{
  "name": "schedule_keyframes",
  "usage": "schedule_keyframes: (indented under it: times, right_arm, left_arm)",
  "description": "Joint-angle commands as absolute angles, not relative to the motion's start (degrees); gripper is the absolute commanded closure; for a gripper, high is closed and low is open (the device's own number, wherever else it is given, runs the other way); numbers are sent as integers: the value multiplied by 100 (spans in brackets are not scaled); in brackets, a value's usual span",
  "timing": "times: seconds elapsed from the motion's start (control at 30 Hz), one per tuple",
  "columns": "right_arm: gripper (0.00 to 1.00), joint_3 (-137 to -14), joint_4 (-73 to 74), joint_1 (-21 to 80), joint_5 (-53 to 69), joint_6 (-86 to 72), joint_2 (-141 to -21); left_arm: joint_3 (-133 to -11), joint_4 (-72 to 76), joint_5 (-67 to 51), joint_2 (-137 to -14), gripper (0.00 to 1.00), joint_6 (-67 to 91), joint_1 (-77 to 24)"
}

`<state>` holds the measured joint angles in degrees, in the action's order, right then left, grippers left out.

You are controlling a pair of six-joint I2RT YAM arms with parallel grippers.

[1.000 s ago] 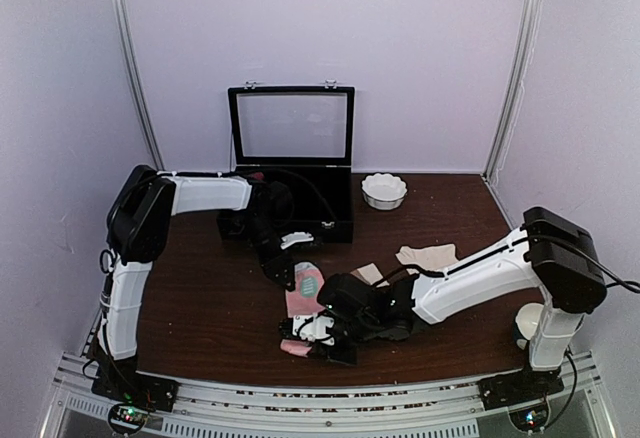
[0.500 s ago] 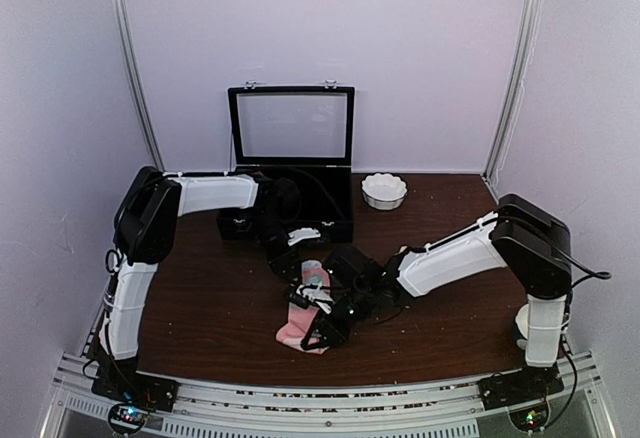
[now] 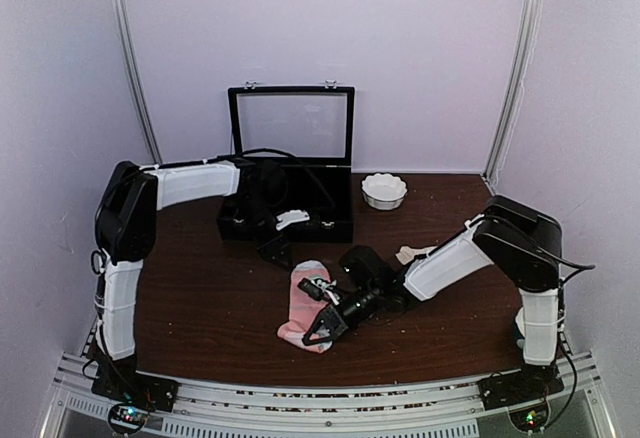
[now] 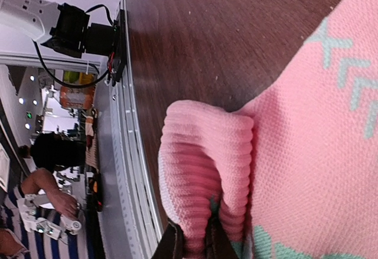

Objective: Roll the socks
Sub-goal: Roll the sock at the center of the board.

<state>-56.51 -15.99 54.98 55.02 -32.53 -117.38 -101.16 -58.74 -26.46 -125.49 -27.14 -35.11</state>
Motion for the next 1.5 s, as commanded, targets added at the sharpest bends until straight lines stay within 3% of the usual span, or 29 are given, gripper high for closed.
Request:
schedule_keyframes:
  times: [0.0, 0.13, 0.27, 0.43, 0.97, 1.1, 1.4, 1.47]
  right_arm:
    - [100, -5176, -2075, 5343, 5282, -4671, -12245]
    - [100, -4906, -2801, 5132, 5126, -5449, -12335]
    - [100, -4938, -2582, 5039, 4920, -5579, -12474]
    - [100, -4946, -2714, 5026, 4834, -5871, -12630]
    - [100, -4798, -3079, 4939, 4932, -6125, -12697]
    - [100, -4808, -3151, 4927, 4973, -6136, -12691]
    - [100, -4671, -3751, 4928, 5030, -6277, -12530]
    - [95, -4625, -3766, 4946, 4979, -6179, -12398]
  left_arm:
    - [-9649, -5948, -2436, -11623, 50, -3307, -3390]
    - [-8923, -6061, -2816, -10950, 52, -3869, -3387]
    - [-8330, -6461, -3696, -10670, 56, -4431, -3513]
    - [-7679, -5881, -3701, -10594, 59, -4302, -4121]
    - [-8085, -5289, -3177, -11606, 61, -4367, -4930]
    - [-8082, -5282, -2900, -11780, 67, -4448, -4922]
    - [-8162, -5312, -2536, -12159, 98, -4176, -4922]
    - [-8249, -5461, -2557, -12297, 100, -4086, -4922]
